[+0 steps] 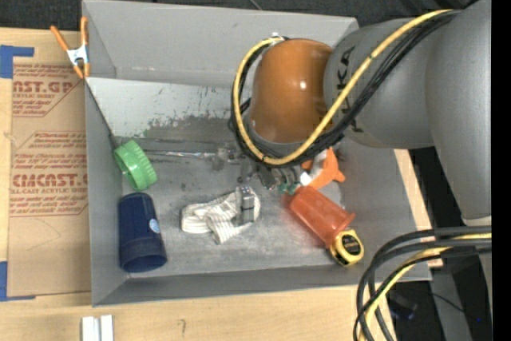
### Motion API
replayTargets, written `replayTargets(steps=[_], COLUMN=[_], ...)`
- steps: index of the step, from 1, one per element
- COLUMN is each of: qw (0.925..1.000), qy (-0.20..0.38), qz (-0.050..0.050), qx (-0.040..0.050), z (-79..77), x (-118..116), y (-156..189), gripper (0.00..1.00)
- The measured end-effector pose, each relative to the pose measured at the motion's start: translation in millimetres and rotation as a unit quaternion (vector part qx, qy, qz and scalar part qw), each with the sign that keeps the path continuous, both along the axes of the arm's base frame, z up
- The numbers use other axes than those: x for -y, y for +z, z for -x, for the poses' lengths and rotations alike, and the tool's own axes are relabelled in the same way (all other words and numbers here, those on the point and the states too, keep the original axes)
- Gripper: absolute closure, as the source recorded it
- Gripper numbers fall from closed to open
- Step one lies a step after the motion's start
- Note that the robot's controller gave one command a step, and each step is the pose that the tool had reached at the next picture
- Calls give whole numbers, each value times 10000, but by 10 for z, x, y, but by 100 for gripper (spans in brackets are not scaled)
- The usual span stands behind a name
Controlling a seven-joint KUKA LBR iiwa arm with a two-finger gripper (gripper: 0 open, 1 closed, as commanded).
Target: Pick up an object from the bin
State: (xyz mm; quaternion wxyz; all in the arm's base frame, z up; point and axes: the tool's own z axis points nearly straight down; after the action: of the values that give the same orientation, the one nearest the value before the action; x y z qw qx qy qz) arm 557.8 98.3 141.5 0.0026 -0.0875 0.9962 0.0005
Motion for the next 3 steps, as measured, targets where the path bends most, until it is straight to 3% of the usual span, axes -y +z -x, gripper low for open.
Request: replayTargets(steps=[1,2,3], qw=[10000,9935,9919], qy=[93,1139,1269], qz=[5,8,10], qx=[-11,-61,49], z=[22,208,76], x=[64,393,432], y=[-190,174,-16], gripper=[0,0,0])
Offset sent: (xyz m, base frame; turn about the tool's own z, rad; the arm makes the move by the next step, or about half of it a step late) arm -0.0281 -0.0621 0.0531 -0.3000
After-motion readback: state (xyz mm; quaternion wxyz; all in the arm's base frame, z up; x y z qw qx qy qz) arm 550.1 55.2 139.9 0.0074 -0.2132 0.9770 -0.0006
